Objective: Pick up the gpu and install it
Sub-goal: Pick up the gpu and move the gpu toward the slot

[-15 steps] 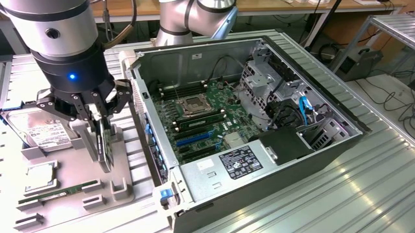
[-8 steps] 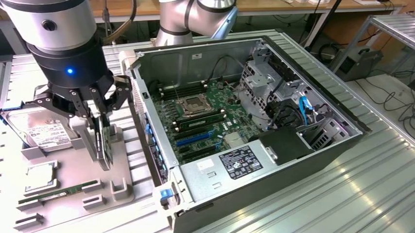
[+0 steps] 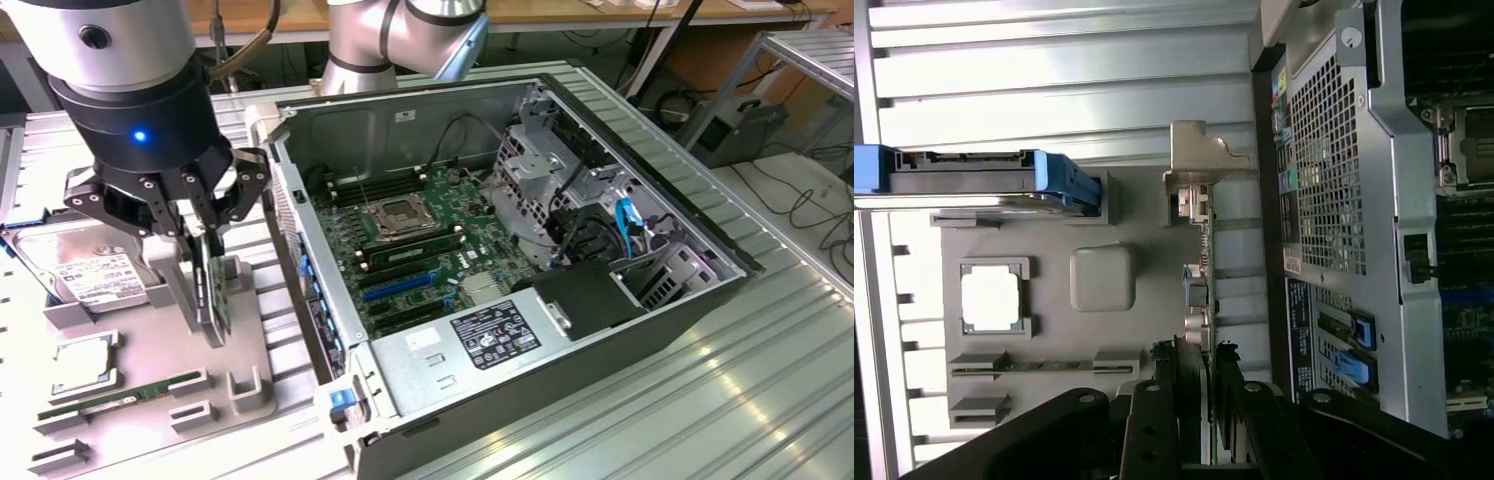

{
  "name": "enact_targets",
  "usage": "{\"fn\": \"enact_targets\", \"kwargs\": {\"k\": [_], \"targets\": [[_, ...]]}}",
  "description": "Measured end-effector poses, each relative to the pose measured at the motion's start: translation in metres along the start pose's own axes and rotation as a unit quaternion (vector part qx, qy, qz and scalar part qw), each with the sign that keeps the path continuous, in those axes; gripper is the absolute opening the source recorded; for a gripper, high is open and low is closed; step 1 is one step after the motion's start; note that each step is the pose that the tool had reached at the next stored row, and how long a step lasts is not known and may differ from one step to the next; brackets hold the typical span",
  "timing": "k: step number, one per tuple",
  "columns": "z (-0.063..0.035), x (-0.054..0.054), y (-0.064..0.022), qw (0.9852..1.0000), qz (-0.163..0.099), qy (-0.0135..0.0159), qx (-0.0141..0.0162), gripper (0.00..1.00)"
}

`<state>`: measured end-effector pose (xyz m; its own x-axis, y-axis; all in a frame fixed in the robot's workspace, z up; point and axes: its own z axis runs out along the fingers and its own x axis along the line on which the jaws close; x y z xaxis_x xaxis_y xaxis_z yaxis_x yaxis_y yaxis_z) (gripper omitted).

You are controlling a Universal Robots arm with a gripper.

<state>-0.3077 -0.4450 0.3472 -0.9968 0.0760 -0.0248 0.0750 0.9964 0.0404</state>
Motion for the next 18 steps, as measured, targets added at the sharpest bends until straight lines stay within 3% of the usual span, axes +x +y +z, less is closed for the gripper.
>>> {"fn": "enact_targets", "kwargs": {"k": [18], "targets": [[-0.0166,0.000,0.0007,1.0000,0.000,0.0000,0.0000,0.27]]}}
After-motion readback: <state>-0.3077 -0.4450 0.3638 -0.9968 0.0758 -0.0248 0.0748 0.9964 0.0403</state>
